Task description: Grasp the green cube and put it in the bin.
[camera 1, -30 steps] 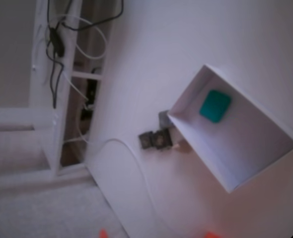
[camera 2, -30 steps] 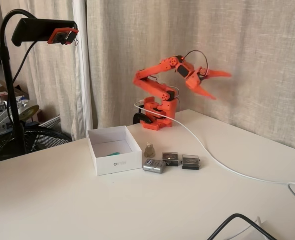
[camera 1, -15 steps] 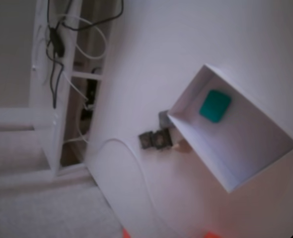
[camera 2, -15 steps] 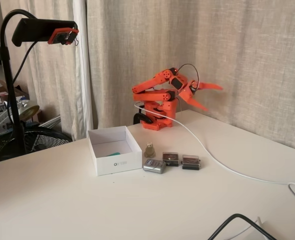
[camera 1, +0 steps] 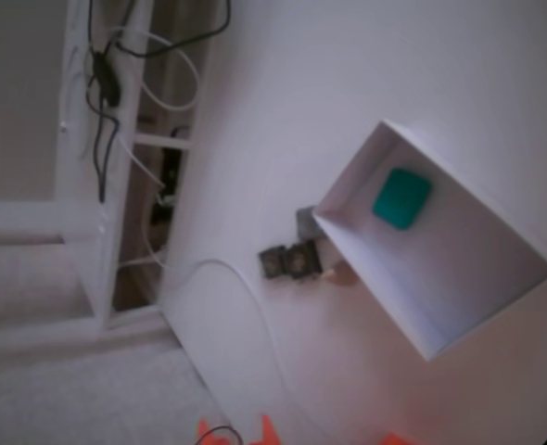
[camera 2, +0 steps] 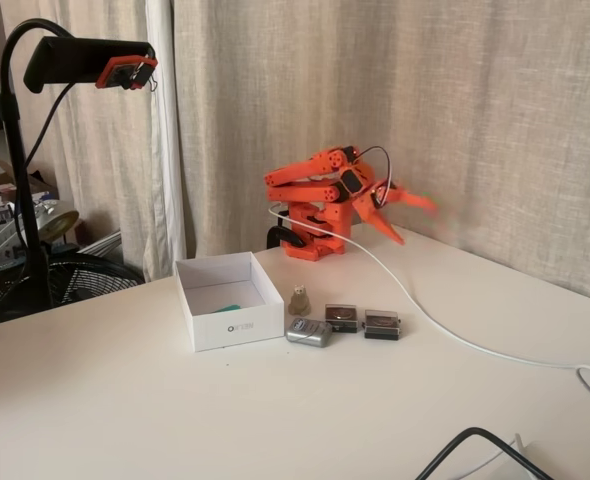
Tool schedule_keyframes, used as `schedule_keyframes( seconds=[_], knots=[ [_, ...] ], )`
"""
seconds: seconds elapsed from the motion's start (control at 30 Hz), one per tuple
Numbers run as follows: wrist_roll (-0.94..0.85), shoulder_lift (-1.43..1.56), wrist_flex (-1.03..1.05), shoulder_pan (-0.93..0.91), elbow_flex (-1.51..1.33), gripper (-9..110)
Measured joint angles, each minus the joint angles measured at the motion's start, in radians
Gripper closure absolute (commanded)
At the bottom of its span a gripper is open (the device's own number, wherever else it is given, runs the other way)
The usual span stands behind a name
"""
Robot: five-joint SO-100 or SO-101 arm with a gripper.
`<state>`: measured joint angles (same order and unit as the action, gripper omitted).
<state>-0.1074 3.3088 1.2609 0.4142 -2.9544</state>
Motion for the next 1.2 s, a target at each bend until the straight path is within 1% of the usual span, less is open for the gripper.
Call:
schedule_keyframes(
  seconds=[0.17, 0.3, 0.43, 0.53, 0.57, 0.6, 0.8, 1.2],
  knots=[
    [0.041, -0.002, 0.018, -0.086, 0.000, 64],
    [0.080, -0.002, 0.021, -0.120, 0.000, 64],
    [0.104, -0.003, 0.008, -0.210, -0.006, 64],
    [0.107, -0.003, -0.002, -0.218, -0.011, 65],
    [0.107, -0.003, -0.005, -0.221, -0.011, 71],
    [0.107, -0.003, -0.020, -0.230, -0.018, 87],
    [0.104, -0.003, -0.038, -0.239, -0.021, 110],
    [0.100, -0.003, 0.028, -0.262, -0.021, 110]
  ],
)
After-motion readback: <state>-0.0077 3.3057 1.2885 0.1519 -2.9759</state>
